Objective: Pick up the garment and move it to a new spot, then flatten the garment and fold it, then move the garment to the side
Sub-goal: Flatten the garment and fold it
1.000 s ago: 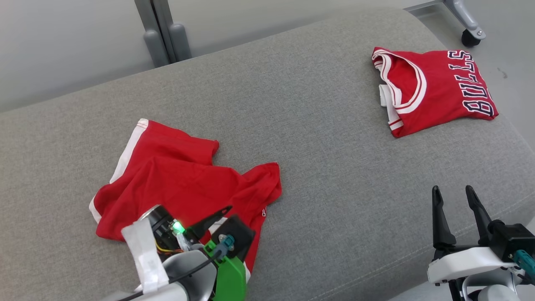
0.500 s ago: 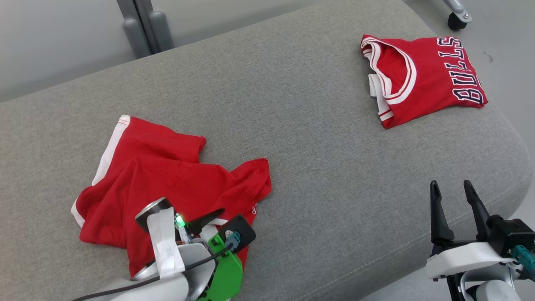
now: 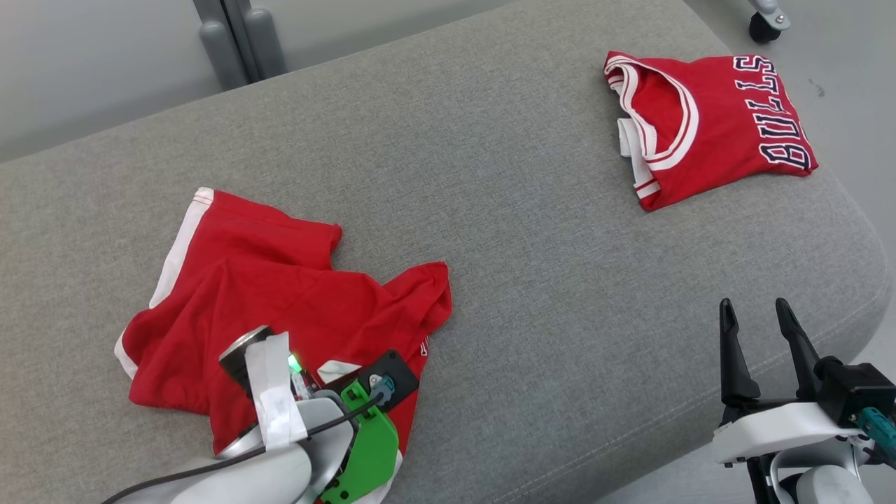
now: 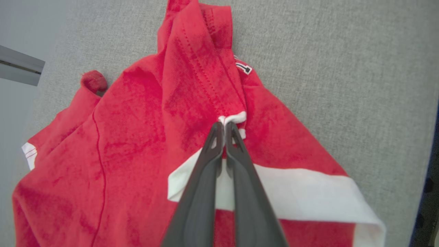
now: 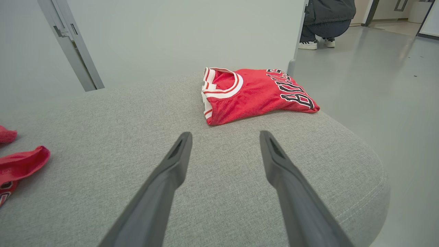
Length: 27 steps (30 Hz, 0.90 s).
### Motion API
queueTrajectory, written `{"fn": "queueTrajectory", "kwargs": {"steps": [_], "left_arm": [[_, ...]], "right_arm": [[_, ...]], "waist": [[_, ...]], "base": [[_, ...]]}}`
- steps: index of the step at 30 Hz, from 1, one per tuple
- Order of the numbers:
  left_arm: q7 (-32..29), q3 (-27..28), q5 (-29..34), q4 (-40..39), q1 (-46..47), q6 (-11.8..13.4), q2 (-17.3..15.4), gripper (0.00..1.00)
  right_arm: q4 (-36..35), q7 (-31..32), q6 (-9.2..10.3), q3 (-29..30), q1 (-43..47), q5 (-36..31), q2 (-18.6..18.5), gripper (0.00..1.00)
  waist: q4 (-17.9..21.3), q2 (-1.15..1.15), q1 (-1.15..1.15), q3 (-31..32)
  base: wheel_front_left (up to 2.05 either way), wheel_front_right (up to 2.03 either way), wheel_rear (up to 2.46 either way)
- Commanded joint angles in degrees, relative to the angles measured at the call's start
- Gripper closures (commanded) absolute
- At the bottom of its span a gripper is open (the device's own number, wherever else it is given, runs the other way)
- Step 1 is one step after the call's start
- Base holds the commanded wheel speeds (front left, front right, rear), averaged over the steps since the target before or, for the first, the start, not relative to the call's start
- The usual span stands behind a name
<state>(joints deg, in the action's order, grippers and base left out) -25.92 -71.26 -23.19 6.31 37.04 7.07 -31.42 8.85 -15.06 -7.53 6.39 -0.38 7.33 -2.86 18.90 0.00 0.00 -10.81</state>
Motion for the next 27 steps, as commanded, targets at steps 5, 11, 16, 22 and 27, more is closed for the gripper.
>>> {"fn": "queueTrajectory", "kwargs": {"steps": [5, 11, 16, 22, 27], "left_arm": [[1.71, 0.86, -1.69, 0.97, 0.05, 0.07, 1.21, 1.0], [5.54, 4.61, -7.82, -1.14, -1.03, 0.6, 7.27, 1.0], [6.99, 5.64, -10.46, 1.52, 0.47, 0.44, 14.62, 1.0], [11.34, 6.53, -12.93, 10.03, 0.03, 0.55, 23.88, 0.0], [16.85, 6.96, -14.07, 16.47, -0.31, -0.27, 27.5, 0.0]], "right_arm": [[0.24, -0.15, 0.09, -0.24, -0.65, -0.05, -0.07, 0.0], [0.31, -0.15, 0.09, 0.14, -0.08, -0.46, -0.07, 0.0], [0.52, -0.15, 0.09, -1.23, -1.52, -0.13, -0.06, 0.0], [0.95, -0.15, 0.09, -1.8, -2.61, 0.45, -0.05, 0.0], [1.51, -0.15, 0.09, -1.72, -3.14, 1.06, -0.07, 0.0]], "waist": [[0.41, 0.0, 0.0, 0.34], [0.75, 0.0, 0.0, 1.01], [2.07, 0.0, 0.0, 0.48], [4.26, 0.0, 0.0, -1.5], [5.57, 0.0, 0.0, -2.38]], "base": [[0.0, 0.0, 0.0], [0.0, 0.0, 0.0], [0.0, 0.0, 0.0], [0.0, 0.0, 0.0], [0.0, 0.0, 0.0]]}}
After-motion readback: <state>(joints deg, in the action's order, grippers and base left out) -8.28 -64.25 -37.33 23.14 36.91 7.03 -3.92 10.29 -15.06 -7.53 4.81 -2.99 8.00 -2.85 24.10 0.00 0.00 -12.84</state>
